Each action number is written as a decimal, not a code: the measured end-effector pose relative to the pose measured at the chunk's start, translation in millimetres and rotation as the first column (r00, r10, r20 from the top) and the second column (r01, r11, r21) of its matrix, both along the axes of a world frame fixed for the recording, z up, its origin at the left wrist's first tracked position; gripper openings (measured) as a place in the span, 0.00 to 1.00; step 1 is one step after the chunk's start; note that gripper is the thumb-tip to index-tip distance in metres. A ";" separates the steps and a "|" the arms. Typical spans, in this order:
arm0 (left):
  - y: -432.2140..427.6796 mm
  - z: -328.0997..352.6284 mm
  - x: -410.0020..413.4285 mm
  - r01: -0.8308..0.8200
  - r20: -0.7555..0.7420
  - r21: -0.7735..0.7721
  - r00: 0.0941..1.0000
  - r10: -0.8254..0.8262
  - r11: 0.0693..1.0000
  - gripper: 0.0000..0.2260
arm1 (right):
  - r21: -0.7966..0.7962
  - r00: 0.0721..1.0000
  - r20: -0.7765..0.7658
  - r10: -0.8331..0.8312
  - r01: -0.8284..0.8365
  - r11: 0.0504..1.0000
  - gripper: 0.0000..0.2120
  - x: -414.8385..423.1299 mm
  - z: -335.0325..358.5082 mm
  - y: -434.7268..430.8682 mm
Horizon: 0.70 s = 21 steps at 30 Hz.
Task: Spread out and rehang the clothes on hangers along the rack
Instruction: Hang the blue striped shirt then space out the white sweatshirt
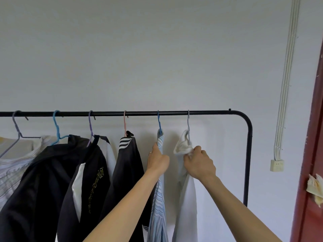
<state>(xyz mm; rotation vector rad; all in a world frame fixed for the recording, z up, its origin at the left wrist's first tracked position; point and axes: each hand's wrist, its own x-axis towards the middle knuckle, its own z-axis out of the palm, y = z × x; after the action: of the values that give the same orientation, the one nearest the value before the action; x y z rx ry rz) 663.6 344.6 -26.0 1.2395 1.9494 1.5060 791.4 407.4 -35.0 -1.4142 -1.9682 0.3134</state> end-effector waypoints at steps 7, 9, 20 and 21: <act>8.6 -1.7 5.5 -0.024 0.008 0.035 1.000 0.024 0.999 0.37 | -0.038 1.000 0.011 -0.027 0.028 0.999 0.08 4.4 7.7 11.0; 9.7 -1.8 4.3 -0.033 0.003 0.038 0.999 0.033 0.999 0.37 | 0.000 1.000 -0.001 -0.009 0.009 1.000 0.04 9.7 11.5 14.1; 15.5 -0.9 3.1 -0.067 -0.057 0.031 0.996 0.069 0.997 0.36 | 0.041 0.998 -0.055 -0.005 0.007 0.999 0.13 21.9 54.2 59.0; 15.7 -0.5 3.7 -0.072 -0.071 0.023 0.995 0.073 0.997 0.36 | 0.021 0.999 -0.055 -0.004 0.005 1.000 0.13 22.9 51.2 62.0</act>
<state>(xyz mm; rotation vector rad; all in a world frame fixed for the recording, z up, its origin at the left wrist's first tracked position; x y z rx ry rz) 667.2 360.2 -26.5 1.2605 2.0506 1.5402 814.3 469.5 16.2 -1.3828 -1.9186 0.3252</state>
